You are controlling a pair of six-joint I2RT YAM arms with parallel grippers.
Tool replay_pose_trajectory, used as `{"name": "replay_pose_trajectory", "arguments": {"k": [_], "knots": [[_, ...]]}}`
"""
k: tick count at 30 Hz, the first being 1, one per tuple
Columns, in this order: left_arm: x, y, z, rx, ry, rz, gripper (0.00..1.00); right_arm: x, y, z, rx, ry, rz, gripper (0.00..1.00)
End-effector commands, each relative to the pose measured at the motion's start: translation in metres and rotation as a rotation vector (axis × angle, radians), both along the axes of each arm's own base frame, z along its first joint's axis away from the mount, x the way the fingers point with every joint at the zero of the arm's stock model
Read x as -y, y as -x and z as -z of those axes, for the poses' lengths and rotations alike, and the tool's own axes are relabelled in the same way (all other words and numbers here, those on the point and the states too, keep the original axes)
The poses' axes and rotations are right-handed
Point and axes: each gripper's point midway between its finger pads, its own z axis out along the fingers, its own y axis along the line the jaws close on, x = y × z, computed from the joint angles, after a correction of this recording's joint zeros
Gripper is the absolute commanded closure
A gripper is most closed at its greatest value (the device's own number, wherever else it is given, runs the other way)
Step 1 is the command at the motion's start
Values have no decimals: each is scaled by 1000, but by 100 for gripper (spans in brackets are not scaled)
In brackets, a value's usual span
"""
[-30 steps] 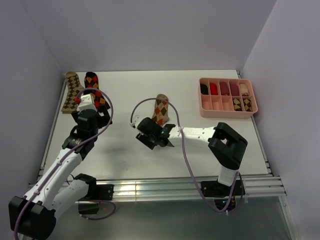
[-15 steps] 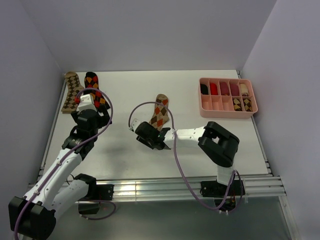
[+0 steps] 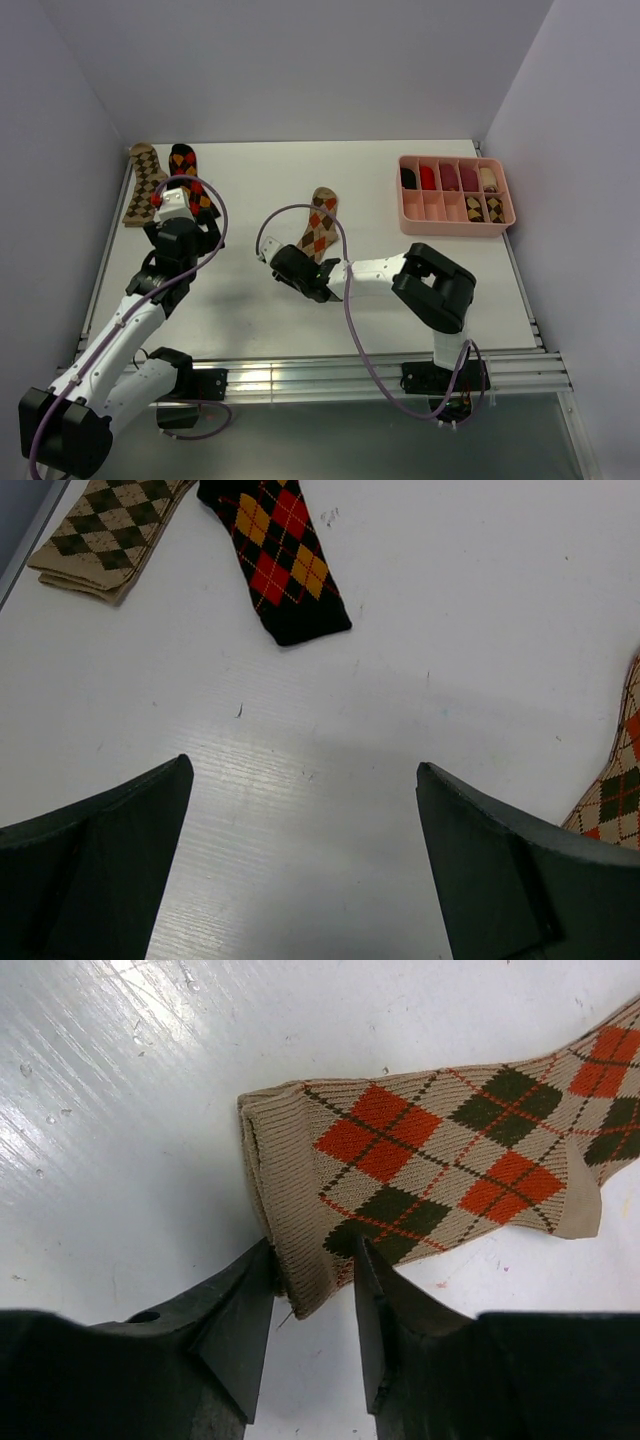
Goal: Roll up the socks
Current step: Roll the sock at the center of the board.
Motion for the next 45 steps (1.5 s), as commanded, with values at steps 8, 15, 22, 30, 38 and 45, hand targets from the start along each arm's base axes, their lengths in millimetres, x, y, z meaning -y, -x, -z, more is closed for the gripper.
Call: {"name": "replay_pose_trajectory", "arguments": {"k": [8,15,22,30,38,45], "knots": [[4,-6,-8,34,36,0,1,-35,13,-18,-88,-151,-60,98],[16,-3,-4,13,105,34,1,-52,16,-38,-265,-355,-31,100],[46,8,16,-94,291,89,4,-57,13,-44,-509,-550,-18,100],[88,26,55,-197,486,204,8,-55,8,-46,-752,-725,-5,100],[117,35,87,-297,552,276,17,-55,2,-37,-946,-818,31,100],[132,34,110,-369,572,293,35,-51,1,-16,-1052,-825,92,100]]}}
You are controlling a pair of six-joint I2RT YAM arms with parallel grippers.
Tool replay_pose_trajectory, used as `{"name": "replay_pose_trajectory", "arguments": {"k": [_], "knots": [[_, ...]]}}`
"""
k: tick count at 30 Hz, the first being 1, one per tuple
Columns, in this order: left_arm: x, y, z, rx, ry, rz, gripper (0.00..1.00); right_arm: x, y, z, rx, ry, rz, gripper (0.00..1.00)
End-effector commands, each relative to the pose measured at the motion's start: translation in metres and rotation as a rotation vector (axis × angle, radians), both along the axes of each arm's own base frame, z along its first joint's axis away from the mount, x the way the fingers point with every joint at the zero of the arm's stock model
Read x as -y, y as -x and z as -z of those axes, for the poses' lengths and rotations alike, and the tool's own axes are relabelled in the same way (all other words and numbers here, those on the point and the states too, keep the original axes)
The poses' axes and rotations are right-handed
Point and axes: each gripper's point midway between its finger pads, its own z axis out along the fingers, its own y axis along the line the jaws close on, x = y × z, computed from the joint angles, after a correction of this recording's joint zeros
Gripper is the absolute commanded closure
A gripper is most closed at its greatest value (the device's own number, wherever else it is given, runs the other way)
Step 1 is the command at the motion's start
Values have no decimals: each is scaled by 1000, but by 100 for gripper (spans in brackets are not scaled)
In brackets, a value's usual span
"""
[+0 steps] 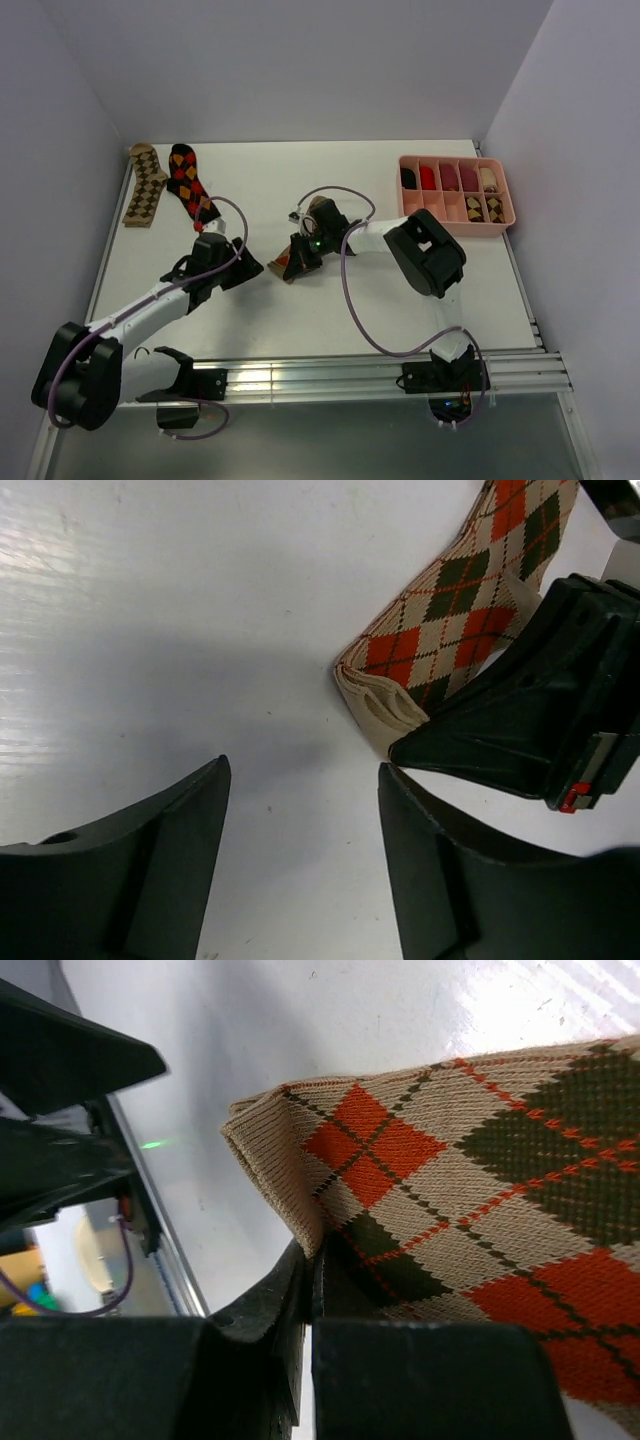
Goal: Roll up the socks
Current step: Roll the sock at the center of the board.
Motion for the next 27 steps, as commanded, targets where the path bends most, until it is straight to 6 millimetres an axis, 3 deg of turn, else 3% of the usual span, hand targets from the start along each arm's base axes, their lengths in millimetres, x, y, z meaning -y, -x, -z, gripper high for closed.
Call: {"name": "replay_pose_trajectory", "arguments": {"k": [1,8,27], "knots": [[16,-6,3,-6,54,27,37,-7,-6,-11,-50,-72,0,100],[31,-15,12,-22,58,65,48,0,-11,-4,-109,-77,34,100],[45,-36,37,-61,41,59,48,2,-11,0,-140,-55,27,100]]}}
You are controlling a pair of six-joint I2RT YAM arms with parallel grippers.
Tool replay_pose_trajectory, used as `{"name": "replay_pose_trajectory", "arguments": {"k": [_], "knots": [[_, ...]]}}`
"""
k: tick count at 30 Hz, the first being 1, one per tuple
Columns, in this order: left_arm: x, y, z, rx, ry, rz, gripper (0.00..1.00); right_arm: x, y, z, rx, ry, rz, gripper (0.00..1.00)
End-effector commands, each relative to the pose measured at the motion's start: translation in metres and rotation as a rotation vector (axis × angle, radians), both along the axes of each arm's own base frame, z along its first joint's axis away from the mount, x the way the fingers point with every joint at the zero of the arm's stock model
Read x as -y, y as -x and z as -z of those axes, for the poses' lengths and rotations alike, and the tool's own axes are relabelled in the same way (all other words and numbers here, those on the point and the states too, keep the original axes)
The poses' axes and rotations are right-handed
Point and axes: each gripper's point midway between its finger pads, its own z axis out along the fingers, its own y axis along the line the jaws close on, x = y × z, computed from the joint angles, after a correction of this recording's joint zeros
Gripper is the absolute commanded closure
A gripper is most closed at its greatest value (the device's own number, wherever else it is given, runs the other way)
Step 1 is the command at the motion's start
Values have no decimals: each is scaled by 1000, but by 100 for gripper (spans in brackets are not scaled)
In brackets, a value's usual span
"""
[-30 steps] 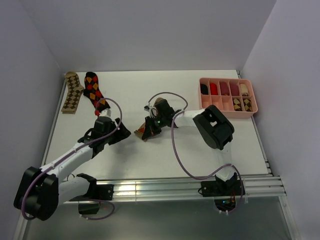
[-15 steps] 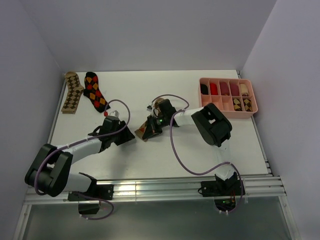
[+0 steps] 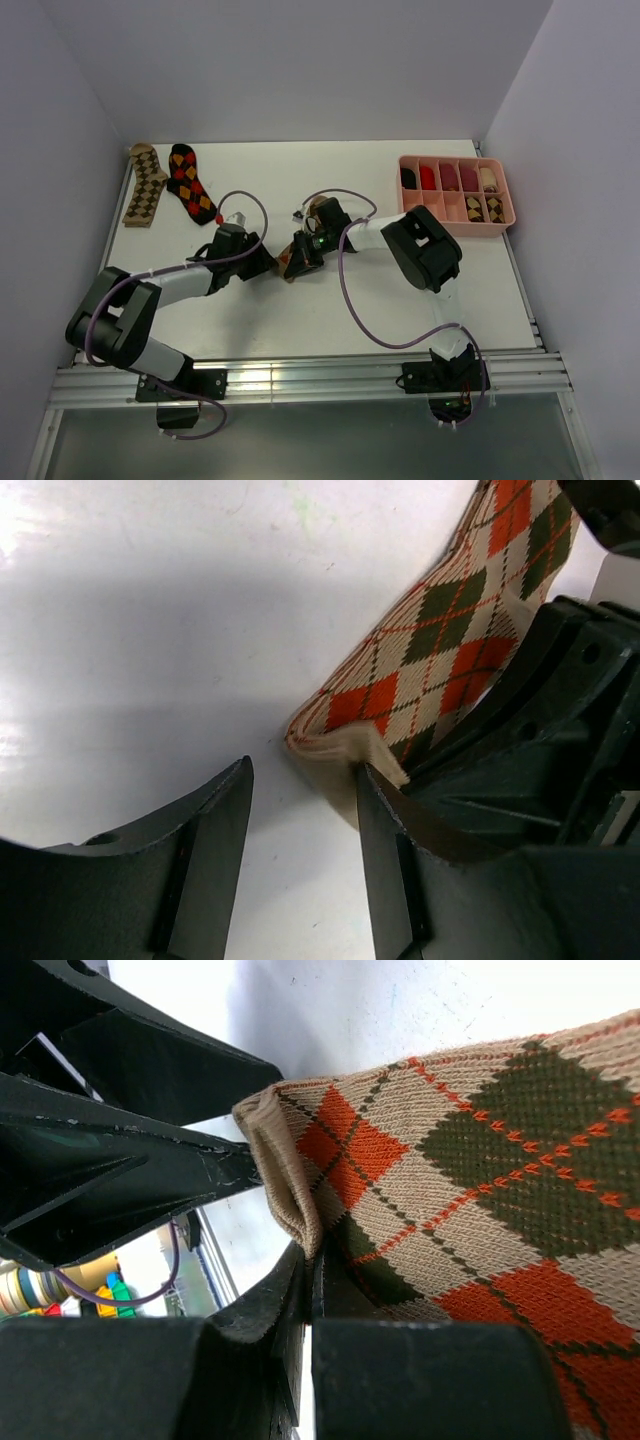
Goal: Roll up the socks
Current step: Roll the sock at the center of the board.
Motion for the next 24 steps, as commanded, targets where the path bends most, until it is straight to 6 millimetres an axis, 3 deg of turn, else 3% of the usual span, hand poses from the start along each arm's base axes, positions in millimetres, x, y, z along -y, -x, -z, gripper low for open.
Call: {"name": "replay_pose_trajectory", "arguments": {"k": [1,6,10,15,17,18,19,24], "knots": [[3,-6,2,-1,-13,-6,48,-1,-7,-1,13,6,2,100],[1,-4,17,-48,-65,-3,52,0,-10,-5,41,24,19,95],[2,3,33,-93,-90,8,64,1,-13,-11,68,33,30,89],[4,2,38,-112,-120,20,74,3,-12,-17,111,64,36,67],[4,1,40,-127,-137,22,83,7,-16,-26,193,108,42,56],[4,2,42,-133,-145,28,93,4,-15,-41,253,105,38,52],[5,-1,40,-131,-146,29,97,9,-20,-40,322,149,57,47],[5,1,39,-153,-167,50,98,30,-34,-65,624,304,169,41]]}}
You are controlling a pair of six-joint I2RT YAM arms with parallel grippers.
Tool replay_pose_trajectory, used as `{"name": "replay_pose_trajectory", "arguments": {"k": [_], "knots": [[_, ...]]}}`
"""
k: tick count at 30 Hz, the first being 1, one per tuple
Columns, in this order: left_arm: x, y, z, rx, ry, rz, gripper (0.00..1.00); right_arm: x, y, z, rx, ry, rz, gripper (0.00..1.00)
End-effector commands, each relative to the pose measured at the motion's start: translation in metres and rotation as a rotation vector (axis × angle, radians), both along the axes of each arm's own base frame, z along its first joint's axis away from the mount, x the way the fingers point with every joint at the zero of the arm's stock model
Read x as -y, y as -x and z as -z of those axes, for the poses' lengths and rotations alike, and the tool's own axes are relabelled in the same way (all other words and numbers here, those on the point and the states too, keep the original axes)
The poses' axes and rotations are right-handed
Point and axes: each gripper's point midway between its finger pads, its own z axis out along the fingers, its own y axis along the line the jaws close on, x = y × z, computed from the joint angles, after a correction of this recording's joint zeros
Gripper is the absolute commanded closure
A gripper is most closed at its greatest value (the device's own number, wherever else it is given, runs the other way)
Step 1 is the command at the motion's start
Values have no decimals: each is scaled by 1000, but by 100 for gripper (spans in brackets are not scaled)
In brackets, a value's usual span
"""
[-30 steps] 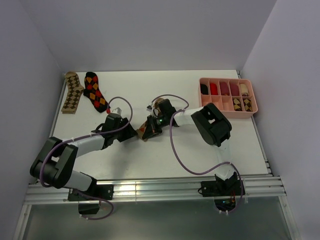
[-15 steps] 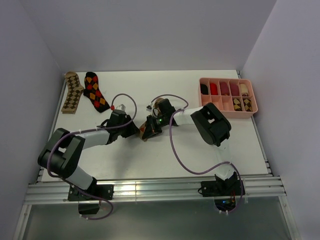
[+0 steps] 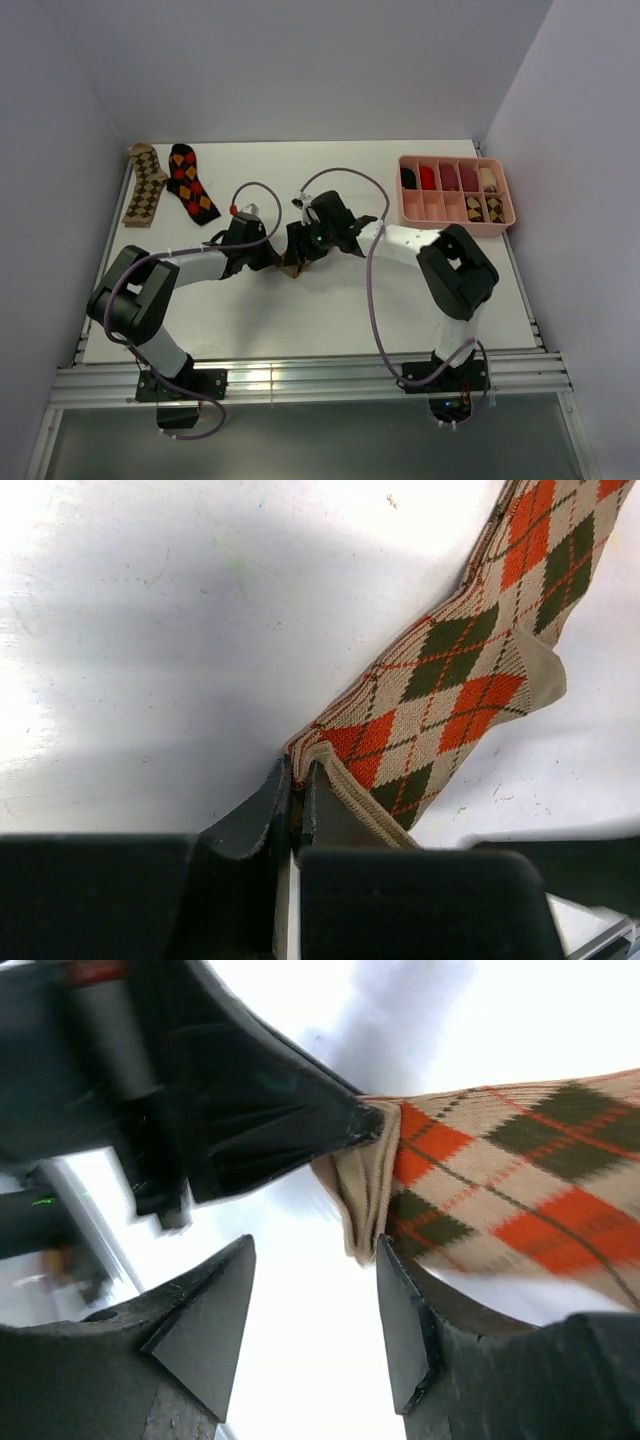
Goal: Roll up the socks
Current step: Roll the sock at the center of the board.
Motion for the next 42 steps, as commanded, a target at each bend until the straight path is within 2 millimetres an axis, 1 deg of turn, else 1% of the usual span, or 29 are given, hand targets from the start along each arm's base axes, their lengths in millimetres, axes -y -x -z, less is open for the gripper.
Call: {"name": "replay_pose_trajectory", "arguments": {"k": [1,2,3,4,5,7,8,10,11,13,14,15,17,18,21,23,26,28,29,32,35,37,38,39,40,41,42], "knots": [[-17,24,28,-119,-128,29,98,18,-15,-24,320,153,81,41],[-17,24,28,-123,-132,34,98,24,-24,-27,388,188,133,41],[-18,26,30,-133,-138,41,98,29,-18,-26,418,201,133,41],[-17,23,28,-130,-139,42,98,26,-15,-29,472,208,114,44],[-16,23,26,-128,-141,51,98,26,-17,-33,525,217,133,46],[-15,22,25,-134,-145,58,99,25,-11,-31,582,239,109,49],[-15,22,24,-135,-146,62,99,15,-4,-33,612,222,86,51],[-16,22,24,-138,-155,67,99,9,-1,-28,643,242,58,53],[-16,22,24,-141,-159,73,99,1,4,-29,666,238,41,54],[-15,23,23,-148,-161,78,99,-4,6,-23,697,262,26,56],[-15,22,23,-148,-164,80,99,-9,7,-22,712,253,19,57],[-15,23,24,-151,-165,82,99,-12,10,-16,715,262,5,57],[-15,24,24,-157,-163,86,99,-16,9,-13,740,277,12,59],[-15,25,25,-162,-163,87,99,-19,10,-9,757,290,-18,60],[-15,25,24,-165,-167,90,99,-23,8,3,753,310,-30,62],[-15,24,22,-163,-166,95,99,-22,3,7,762,324,-11,62],[-15,25,22,-167,-171,98,99,-21,1,27,751,371,-27,62],[-15,25,23,-172,-174,99,99,-19,1,36,737,389,-24,62],[-15,26,23,-173,-173,100,99,-16,1,44,728,410,-21,63],[-15,26,21,-170,-169,100,99,-8,6,59,703,442,-35,62],[-15,27,20,-169,-167,101,99,0,11,70,676,471,-36,61],[-15,25,18,-166,-166,97,99,7,13,77,648,497,-14,63],[-15,25,16,-164,-161,94,97,13,15,83,640,515,-16,66],[-14,24,14,-158,-160,91,96,16,16,85,631,520,-8,80],[-15,23,12,-156,-156,79,94,19,19,88,621,524,-12,85],[-16,21,7,-144,-150,71,89,20,23,89,604,515,-19,91],[-16,18,3,-132,-148,63,84,21,25,90,578,501,-19,99]]}}
